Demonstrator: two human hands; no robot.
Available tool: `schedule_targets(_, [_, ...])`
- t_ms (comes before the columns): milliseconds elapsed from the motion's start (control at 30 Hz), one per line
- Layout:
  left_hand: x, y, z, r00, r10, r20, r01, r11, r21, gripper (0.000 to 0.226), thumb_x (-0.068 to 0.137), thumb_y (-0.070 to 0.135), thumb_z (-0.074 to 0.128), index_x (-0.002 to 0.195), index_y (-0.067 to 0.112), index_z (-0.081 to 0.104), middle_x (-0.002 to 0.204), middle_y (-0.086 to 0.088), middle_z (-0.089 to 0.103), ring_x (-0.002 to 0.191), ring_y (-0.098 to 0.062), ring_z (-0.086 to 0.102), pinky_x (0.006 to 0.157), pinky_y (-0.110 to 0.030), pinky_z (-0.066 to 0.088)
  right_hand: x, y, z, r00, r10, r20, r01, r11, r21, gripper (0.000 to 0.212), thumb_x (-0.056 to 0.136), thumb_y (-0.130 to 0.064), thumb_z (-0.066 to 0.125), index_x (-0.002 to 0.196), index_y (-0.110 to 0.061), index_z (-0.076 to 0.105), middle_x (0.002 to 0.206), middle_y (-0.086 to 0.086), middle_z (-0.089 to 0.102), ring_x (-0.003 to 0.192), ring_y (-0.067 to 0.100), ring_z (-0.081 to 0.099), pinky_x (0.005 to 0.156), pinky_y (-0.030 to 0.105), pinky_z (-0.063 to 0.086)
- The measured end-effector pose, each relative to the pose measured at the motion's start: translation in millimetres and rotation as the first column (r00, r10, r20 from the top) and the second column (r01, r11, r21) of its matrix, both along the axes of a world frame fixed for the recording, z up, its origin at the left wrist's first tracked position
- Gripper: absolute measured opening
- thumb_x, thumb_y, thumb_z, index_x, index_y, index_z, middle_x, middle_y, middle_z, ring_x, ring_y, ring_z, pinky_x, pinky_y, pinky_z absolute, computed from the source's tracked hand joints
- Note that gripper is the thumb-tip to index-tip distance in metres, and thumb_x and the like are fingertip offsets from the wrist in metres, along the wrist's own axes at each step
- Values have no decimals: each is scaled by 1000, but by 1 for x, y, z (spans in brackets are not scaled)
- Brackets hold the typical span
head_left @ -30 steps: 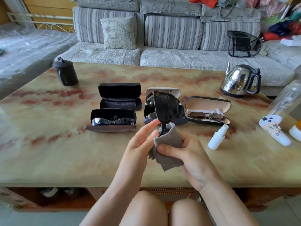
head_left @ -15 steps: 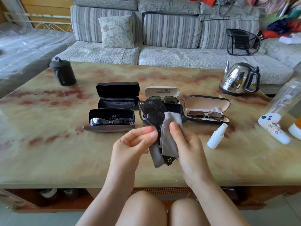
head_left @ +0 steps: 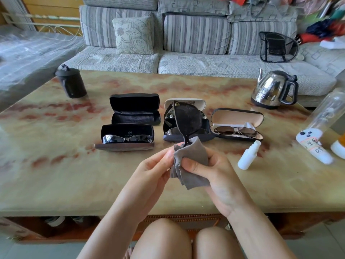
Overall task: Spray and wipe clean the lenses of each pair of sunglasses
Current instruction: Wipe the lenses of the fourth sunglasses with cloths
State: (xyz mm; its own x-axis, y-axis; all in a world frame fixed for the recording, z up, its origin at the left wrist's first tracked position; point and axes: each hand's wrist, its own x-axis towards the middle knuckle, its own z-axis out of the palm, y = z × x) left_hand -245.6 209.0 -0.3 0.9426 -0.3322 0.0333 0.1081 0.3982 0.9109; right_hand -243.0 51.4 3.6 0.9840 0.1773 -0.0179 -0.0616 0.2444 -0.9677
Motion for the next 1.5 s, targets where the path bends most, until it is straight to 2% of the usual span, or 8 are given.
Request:
schedule_targets(267, [-4,-15,0,976,199,94,-213,961,176,34,91,37,49,106,19,74,104,-17,72,96,-22,63,85,-41,47,-5,14,0,988,-156,18,156,976,-152,37,67,-45,84,84,-13,76,87,15,74,85,30,71,78,45,56])
schedule_targets(400, [-10,-23,9,909,380,171,-406,899,162,21,93,22,57,91,15,77,78,-4,74,69,-8,62,59,-17,46,-4,21,-2,970,-232,74,243,949,-200,36,77,-54,69,85,-20,77,92,17,72,85,23,68,74,37,54])
schedule_targets(600, [-3,-25,14,807,564,176,-588,796,143,22,88,21,65,70,12,74,59,7,68,55,1,55,51,-13,42,-6,25,-4,987,-54,151,92,963,-253,43,83,-45,63,100,-6,69,97,22,69,87,22,65,84,36,50])
schedule_targets(833, [-6,-26,15,804,538,253,-586,790,184,26,86,33,62,75,15,77,71,-3,74,65,-4,61,61,-17,48,-7,26,0,996,-72,49,79,986,-149,18,71,-15,83,87,-16,75,78,2,72,74,14,65,69,29,52])
schedule_targets(1033, [-12,-27,14,852,472,225,-514,837,190,50,87,40,48,78,-5,67,54,-13,52,51,-12,41,45,-21,34,-9,28,2,971,-237,37,238,969,-60,31,61,-35,83,82,-13,78,72,4,72,67,14,66,61,29,53])
schedule_targets(1200, [-13,-24,13,863,426,273,-480,859,179,58,93,43,50,80,-13,58,65,-33,49,63,-19,41,57,-29,33,-7,29,4,942,-334,41,336,941,-50,35,72,-42,65,68,-8,70,62,0,66,57,7,59,51,16,44])
schedule_targets(1400, [-8,-18,10,891,412,190,-443,881,167,38,98,23,46,77,7,72,67,-6,70,62,-11,61,58,-16,48,-6,27,2,955,-293,44,296,952,-75,50,85,-54,59,92,-6,72,105,39,58,100,53,57,82,43,49])
schedule_targets(1500, [-4,-10,12,909,392,146,-415,887,202,31,98,21,50,87,9,76,81,-11,75,71,-15,67,62,-20,51,-7,20,0,983,-180,44,183,981,-70,58,83,-57,62,97,-1,68,108,34,63,101,42,64,95,51,47])
